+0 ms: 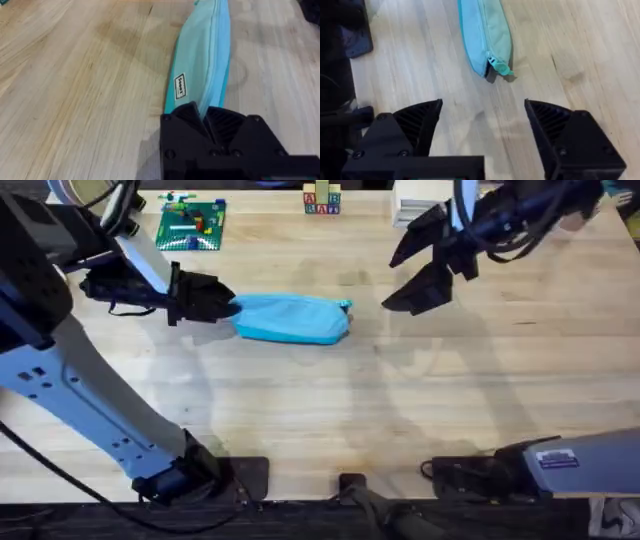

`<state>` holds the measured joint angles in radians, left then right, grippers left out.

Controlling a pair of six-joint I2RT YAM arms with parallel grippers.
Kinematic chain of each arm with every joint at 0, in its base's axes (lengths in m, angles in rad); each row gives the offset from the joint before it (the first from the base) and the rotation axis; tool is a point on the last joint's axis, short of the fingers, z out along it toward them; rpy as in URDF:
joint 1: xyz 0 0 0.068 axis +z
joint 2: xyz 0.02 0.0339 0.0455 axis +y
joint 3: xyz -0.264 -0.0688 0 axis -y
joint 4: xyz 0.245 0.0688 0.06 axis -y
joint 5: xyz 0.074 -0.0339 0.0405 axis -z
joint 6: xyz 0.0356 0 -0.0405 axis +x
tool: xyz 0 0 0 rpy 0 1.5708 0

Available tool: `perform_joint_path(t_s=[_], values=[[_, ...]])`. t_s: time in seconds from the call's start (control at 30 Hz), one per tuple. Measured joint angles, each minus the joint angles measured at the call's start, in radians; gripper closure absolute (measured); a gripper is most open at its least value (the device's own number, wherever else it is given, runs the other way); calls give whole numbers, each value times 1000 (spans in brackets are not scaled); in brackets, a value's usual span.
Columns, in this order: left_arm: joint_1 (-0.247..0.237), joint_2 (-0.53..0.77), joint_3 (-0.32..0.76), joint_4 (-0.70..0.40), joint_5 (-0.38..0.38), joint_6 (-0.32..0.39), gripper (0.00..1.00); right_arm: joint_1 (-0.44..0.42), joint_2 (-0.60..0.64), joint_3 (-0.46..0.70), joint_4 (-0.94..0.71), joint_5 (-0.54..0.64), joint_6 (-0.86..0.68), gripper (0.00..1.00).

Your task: Unzip the bag, pick up the pens from the table one at a time and place them inside, then zip the bag closed.

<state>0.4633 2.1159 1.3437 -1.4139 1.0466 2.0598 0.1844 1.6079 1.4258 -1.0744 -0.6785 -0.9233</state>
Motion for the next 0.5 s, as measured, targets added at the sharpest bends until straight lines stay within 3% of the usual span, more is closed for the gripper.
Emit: perform_joint_path(t_s=[0.5], values=[[0, 0, 0, 5, 0, 0, 959, 4, 152, 0, 37, -22, -103, 6]])
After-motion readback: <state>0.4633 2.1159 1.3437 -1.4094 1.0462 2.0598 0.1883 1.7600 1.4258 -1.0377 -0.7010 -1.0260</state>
